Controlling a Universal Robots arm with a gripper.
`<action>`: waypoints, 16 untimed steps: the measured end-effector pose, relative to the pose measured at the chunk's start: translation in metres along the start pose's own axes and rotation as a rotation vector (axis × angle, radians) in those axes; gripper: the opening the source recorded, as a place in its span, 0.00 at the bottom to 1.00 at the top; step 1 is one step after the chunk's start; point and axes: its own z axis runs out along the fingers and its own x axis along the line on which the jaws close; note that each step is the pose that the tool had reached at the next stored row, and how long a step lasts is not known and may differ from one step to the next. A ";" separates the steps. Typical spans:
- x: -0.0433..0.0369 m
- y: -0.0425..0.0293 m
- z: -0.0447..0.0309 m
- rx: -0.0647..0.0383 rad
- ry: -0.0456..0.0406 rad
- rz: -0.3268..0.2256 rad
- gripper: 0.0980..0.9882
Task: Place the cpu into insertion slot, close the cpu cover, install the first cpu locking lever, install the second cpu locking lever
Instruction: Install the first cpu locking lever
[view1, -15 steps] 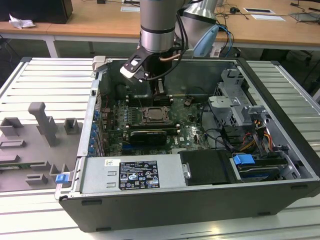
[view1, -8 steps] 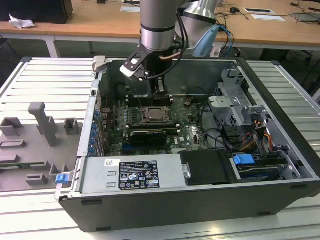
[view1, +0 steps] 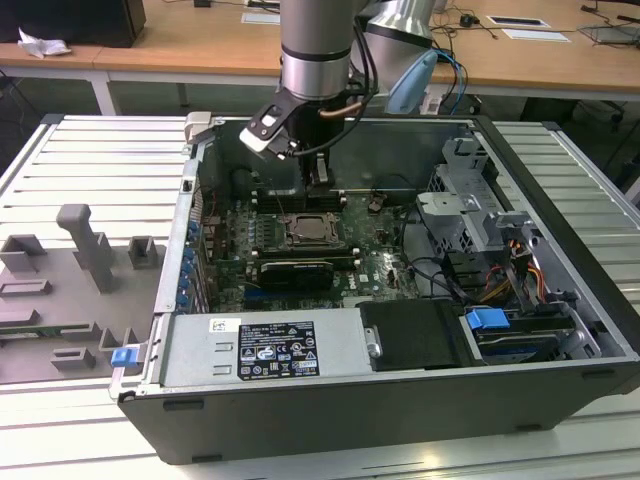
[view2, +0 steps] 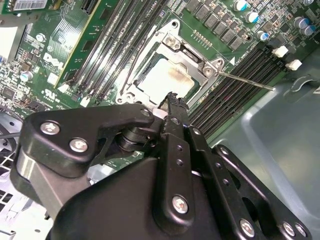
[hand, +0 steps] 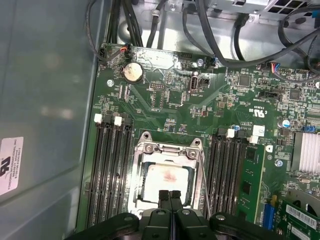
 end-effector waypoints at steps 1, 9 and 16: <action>0.0000 0.0000 -0.0006 0.000 0.0000 0.000 0.01; -0.0001 0.0002 -0.0049 0.000 0.0000 0.000 0.01; -0.0001 0.0004 -0.0092 0.000 0.0000 0.000 0.01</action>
